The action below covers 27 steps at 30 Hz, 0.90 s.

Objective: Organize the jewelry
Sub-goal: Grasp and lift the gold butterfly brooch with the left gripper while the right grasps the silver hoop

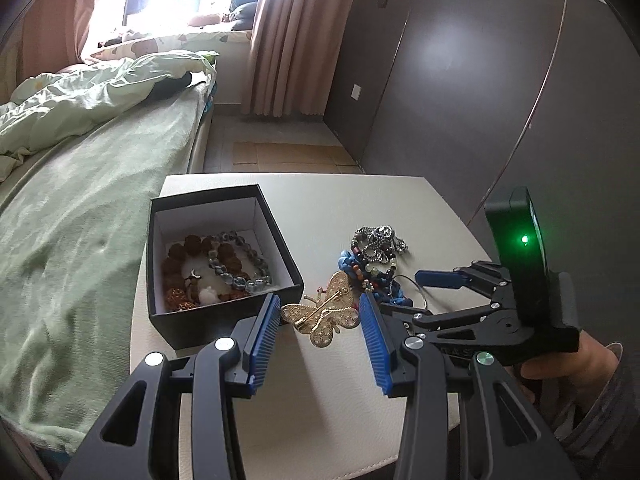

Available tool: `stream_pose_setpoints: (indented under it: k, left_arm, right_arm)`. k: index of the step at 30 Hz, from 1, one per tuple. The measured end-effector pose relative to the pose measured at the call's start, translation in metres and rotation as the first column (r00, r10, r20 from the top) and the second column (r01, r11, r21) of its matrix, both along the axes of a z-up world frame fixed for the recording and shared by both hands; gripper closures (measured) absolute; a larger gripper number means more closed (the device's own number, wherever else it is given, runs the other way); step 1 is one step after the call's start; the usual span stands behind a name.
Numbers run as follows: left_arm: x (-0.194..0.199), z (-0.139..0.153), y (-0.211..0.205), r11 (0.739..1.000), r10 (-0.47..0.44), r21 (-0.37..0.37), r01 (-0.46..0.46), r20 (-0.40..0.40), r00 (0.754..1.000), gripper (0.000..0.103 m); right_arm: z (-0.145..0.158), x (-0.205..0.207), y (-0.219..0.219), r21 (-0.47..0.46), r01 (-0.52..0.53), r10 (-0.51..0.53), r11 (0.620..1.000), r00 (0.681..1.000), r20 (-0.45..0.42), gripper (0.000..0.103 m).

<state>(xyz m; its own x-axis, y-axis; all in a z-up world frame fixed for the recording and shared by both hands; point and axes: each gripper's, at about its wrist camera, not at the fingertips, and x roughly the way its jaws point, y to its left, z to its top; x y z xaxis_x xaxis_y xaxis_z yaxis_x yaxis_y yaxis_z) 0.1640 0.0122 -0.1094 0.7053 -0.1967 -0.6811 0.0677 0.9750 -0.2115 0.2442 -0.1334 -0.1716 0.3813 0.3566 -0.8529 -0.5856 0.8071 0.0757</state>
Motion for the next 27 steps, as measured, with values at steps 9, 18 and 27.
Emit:
stream_pose_setpoints:
  k: [9,18,27]
  left_arm:
    - [-0.004,0.013,0.005,1.000,0.009,-0.028,-0.008,0.032,0.999,0.064]
    - [0.005,0.027,0.042,0.995,0.071,-0.074,-0.069,0.026,0.997,0.063]
    - [0.026,0.039,0.068,0.994,0.097,-0.049,-0.096,0.009,0.995,0.063]
  right_arm:
    - [0.011,-0.020,0.011,-0.022,-0.065,0.065,0.998,0.998,0.002,0.053]
    - [0.046,-0.036,0.020,0.048,-0.041,0.037,0.998,0.996,0.076,0.053]
    - [0.075,-0.042,0.037,0.130,0.019,-0.036,0.991,0.991,0.127,0.053]
